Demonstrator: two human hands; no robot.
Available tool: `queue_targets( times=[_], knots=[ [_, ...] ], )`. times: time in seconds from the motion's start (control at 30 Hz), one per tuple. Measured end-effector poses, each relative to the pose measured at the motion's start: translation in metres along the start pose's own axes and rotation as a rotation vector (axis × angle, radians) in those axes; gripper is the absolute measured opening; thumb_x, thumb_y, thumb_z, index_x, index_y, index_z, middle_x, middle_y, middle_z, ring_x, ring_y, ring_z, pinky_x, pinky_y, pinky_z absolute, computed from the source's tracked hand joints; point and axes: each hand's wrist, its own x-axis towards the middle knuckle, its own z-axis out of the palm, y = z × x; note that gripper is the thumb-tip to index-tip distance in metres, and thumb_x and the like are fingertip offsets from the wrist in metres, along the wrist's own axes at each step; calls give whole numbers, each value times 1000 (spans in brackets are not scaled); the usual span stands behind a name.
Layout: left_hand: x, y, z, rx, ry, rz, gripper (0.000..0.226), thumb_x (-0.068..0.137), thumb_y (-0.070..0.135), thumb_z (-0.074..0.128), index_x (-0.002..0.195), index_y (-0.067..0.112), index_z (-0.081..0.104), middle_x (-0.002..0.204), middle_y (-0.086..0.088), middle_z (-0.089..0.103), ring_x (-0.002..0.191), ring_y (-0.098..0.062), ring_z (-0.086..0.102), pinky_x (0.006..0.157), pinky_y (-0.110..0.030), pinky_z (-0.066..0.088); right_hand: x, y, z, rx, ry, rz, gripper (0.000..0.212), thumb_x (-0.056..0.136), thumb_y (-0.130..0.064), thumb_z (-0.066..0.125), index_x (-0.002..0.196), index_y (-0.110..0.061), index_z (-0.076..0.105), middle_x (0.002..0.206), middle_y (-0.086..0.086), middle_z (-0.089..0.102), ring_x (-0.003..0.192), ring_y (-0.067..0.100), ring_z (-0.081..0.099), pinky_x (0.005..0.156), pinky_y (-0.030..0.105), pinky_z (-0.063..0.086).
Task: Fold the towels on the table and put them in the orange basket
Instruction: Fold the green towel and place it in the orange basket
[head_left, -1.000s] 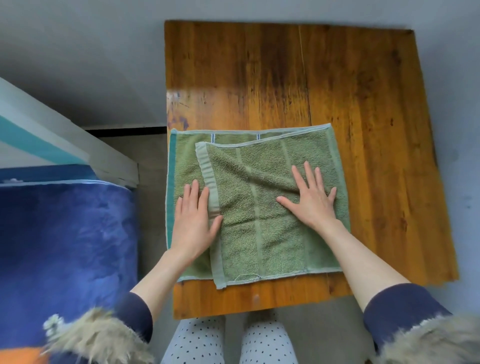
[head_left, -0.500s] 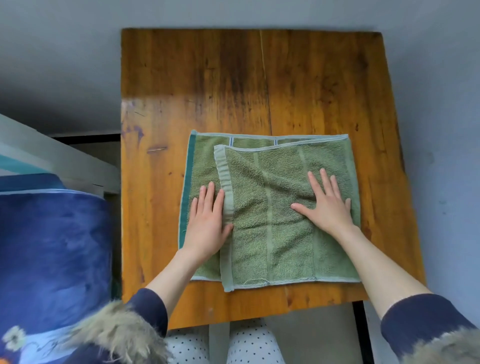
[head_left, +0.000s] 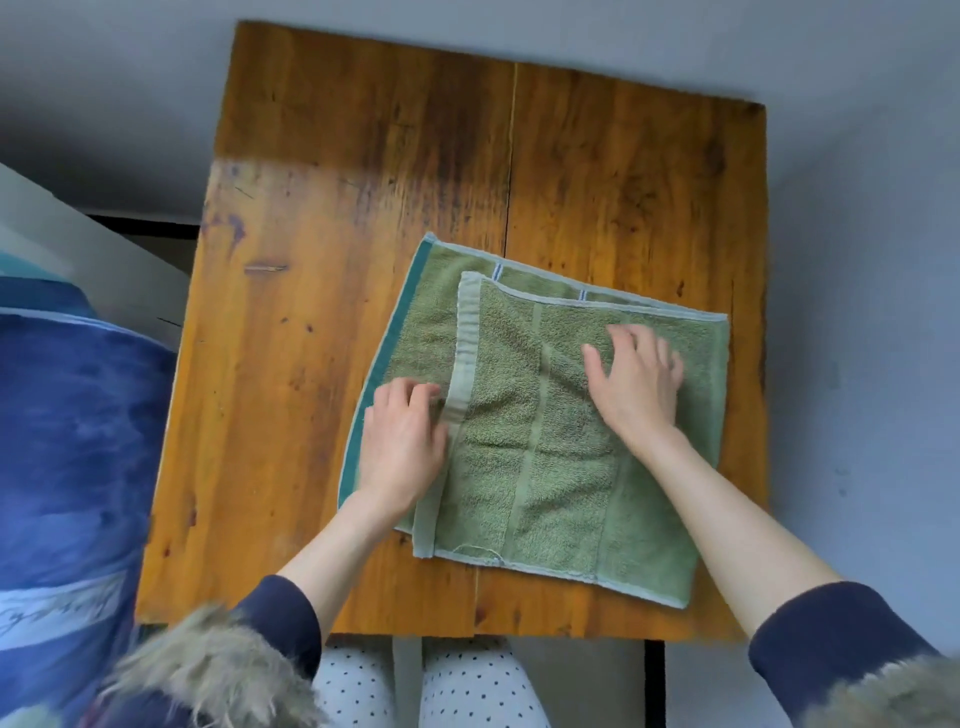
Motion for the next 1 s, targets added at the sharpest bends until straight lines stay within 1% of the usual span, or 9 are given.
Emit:
queue_targets(
  times=[0.1, 0.2, 0.3, 0.43, 0.57, 0.7, 0.8, 0.9, 1.0],
  knots=[
    [-17, -3, 7, 35, -55, -131, 32, 89, 27, 56, 117, 11, 55, 115, -9, 52, 108, -27, 41, 88, -36, 36, 26, -42, 0, 47, -22, -203, 45, 98, -35, 38, 137, -13, 42, 137, 8, 47, 129, 24, 39, 112, 46, 20],
    [-28, -3, 15, -32, -96, -219, 34, 89, 33, 56, 117, 14, 53, 115, -5, 52, 108, -24, 41, 91, -35, 38, 47, -81, 4, 95, -108, -350, 40, 100, -26, 35, 137, -14, 41, 135, 8, 50, 127, 25, 41, 111, 46, 25],
    [-31, 0, 18, -37, -109, -282, 30, 89, 36, 57, 108, 13, 56, 111, -4, 54, 105, -23, 44, 90, -34, 38, 64, -104, 9, 137, -179, -360, 37, 99, -15, 37, 135, -12, 45, 130, 10, 53, 123, 27, 46, 107, 48, 31],
    [-35, -1, 21, 17, -160, -281, 28, 86, 41, 60, 92, 14, 59, 98, -2, 48, 98, -22, 45, 88, -36, 40, 78, -114, 16, -1, -242, -339, 36, 94, -21, 46, 130, -15, 48, 129, 9, 48, 121, 26, 42, 101, 47, 30],
    [-41, -7, 16, -165, -167, -269, 22, 87, 34, 61, 76, 20, 47, 83, 4, 49, 85, -18, 47, 76, -32, 39, 82, -119, 18, -14, -255, -324, 22, 89, -24, 55, 109, -17, 52, 123, 7, 49, 118, 25, 40, 98, 46, 30],
    [-49, -9, 7, -464, -229, -310, 11, 86, 26, 63, 82, 17, 57, 80, 3, 63, 79, -14, 58, 73, -29, 48, 77, -118, 7, 151, -224, -275, 12, 87, -25, 58, 87, -20, 47, 99, 0, 49, 101, 20, 43, 85, 37, 35],
    [-58, -10, -4, -630, -292, -274, 9, 86, 25, 64, 84, 17, 60, 82, 4, 65, 78, -10, 60, 71, -20, 49, 65, -109, -12, 404, -227, -236, 7, 88, -23, 60, 86, -19, 54, 88, -5, 57, 87, 15, 50, 70, 26, 37],
    [-62, -14, -21, -841, -394, -254, 6, 86, 19, 65, 82, 20, 61, 80, 4, 64, 77, -10, 62, 70, -22, 51, 56, -104, -33, 486, -168, -228, 9, 86, -23, 63, 92, -16, 65, 87, -5, 61, 83, 12, 52, 73, 24, 37],
    [-61, -22, -41, -951, -375, -243, 9, 86, 14, 65, 80, 20, 60, 75, 7, 64, 70, -1, 61, 63, -13, 46, 60, -116, -48, 521, -78, -253, 14, 85, -21, 63, 95, -13, 68, 85, -7, 60, 80, 7, 52, 65, 17, 37]
  ],
)
